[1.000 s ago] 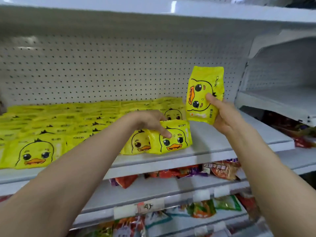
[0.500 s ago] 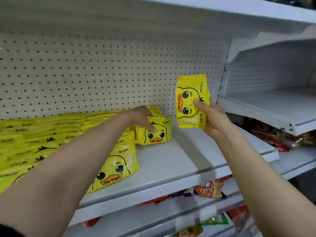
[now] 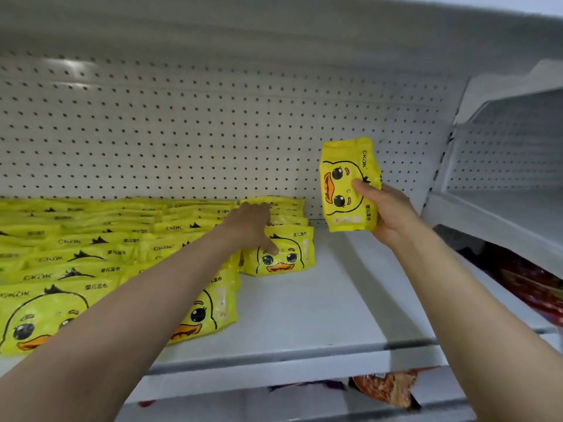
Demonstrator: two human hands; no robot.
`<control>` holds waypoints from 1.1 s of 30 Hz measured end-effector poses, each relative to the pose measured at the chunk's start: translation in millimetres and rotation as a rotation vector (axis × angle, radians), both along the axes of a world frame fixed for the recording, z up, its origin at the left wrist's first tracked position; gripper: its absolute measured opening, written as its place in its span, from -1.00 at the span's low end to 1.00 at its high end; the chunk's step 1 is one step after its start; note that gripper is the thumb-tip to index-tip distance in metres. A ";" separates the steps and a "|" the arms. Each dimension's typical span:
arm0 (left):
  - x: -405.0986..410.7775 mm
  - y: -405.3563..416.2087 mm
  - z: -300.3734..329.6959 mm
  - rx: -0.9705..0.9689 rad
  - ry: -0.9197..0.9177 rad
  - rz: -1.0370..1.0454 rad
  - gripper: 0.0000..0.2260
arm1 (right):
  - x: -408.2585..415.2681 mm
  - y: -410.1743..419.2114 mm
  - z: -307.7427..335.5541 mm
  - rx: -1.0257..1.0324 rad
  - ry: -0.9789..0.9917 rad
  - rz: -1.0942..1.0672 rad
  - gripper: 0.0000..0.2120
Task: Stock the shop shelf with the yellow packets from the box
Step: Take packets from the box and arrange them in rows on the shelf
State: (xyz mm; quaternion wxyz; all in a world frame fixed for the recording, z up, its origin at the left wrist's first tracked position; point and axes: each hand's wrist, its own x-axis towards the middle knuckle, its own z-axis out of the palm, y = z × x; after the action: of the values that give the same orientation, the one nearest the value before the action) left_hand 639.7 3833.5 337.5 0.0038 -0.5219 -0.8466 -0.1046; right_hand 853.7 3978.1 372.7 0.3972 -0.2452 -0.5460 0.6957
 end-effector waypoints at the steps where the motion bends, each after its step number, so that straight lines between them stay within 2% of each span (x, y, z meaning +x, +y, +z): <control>1: -0.7 -1.8 -1.5 0.017 0.006 0.005 -0.30 | -1.1 2.2 0.7 0.014 -0.011 0.017 -0.70; 5: -7.3 -8.4 4.8 0.147 -0.043 -0.005 -0.39 | -5.7 8.5 4.6 0.158 -0.152 0.092 -0.77; 8: -7.5 -18.9 30.1 0.420 -0.209 -0.062 -0.54 | -14.4 10.9 6.3 0.320 -0.381 0.223 -0.67; 10: -6.2 -28.3 43.9 0.487 -0.276 -0.151 -0.63 | -22.5 7.1 5.3 0.407 -0.492 0.353 -0.65; 12: -8.7 -35.9 47.6 0.382 -0.305 -0.197 -0.72 | -29.9 3.0 2.7 0.460 -0.524 0.441 -0.64; 14: -14.4 -41.5 45.4 0.254 -0.263 -0.156 -0.71 | -35.2 0.6 0.6 0.508 -0.539 0.470 -0.66; 16: -13.4 -45.2 44.0 0.277 -0.313 -0.119 -0.65 | -40.6 -2.4 -1.9 0.580 -0.591 0.520 -0.64; 18: -5.0 -47.0 43.2 0.353 -0.424 -0.189 -0.71 | -46.9 -8.3 -4.3 0.625 -0.655 0.584 -0.64; 19: -0.3 -46.2 42.3 0.337 -0.433 -0.235 -0.65 | -49.7 -12.2 -5.3 0.641 -0.670 0.609 -0.66; 21: 6.2 -42.7 38.3 0.232 -0.388 -0.264 -0.45 | -55.1 -19.5 -6.8 0.671 -0.670 0.653 -0.72; 23: 8.1 -37.7 31.2 0.142 -0.277 -0.214 -0.37 | -60.4 -21.6 -11.2 0.690 -0.670 0.649 -0.70; 26: 8.7 -34.5 18.7 0.036 -0.128 -0.156 -0.41 | -68.2 -19.2 -23.3 0.750 -0.691 0.512 -0.59; 29: 8.4 -36.6 15.1 0.005 -0.094 -0.106 -0.42 | -71.0 -18.0 -34.5 0.844 -0.682 0.382 -0.65; 33: 9.7 -34.4 20.8 -0.057 -0.046 -0.065 -0.41 | -66.0 -15.7 -39.3 0.904 -0.710 0.401 -0.53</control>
State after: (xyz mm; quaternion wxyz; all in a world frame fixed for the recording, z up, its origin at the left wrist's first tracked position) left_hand 649.4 3799.1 358.3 -0.0340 -0.5465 -0.8317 -0.0924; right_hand 787.7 3962.4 333.4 0.1168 -0.1618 -0.9220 0.3317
